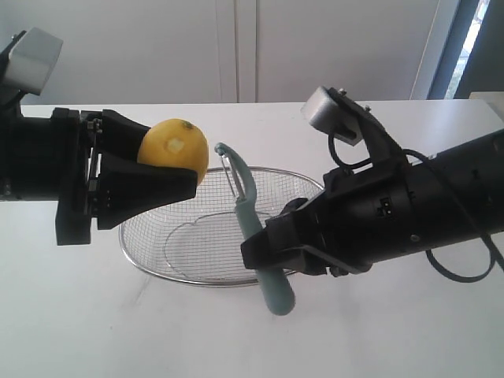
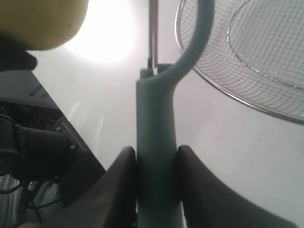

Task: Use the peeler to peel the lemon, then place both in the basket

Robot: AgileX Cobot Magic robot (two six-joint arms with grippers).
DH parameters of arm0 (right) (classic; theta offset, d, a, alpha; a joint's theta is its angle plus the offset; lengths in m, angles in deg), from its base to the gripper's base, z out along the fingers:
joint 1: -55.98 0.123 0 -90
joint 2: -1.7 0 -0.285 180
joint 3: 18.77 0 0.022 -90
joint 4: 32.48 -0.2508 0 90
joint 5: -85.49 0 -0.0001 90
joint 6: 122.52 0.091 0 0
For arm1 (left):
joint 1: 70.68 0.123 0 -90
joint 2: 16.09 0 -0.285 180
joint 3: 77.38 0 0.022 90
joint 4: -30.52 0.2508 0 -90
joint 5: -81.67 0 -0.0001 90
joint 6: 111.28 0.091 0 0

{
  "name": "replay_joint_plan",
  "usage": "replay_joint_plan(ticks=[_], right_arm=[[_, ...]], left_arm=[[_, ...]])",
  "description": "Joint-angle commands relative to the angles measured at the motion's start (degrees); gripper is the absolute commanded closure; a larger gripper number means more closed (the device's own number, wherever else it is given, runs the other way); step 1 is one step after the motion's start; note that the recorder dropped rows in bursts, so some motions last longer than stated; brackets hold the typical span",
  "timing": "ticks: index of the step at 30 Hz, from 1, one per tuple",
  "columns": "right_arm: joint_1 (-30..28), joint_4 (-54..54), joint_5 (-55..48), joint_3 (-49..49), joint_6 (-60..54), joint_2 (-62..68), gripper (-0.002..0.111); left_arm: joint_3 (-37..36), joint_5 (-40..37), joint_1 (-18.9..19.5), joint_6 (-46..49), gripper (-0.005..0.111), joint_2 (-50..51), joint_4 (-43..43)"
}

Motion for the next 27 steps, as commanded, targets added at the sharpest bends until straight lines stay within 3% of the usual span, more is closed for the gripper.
replay_joint_plan(ticks=[1, 27], right_arm=[[0.0, -3.4, -2.5, -0.2, -1.6, 0.2, 0.108], [0.0, -10.7, -5.7, -0.2, -6.7, 0.3, 0.108]], left_arm=[[-0.3, -1.2, -0.3, 0.2, 0.107, 0.0, -1.4], [-0.3, -1.4, -0.3, 0.2, 0.107, 0.0, -1.4]])
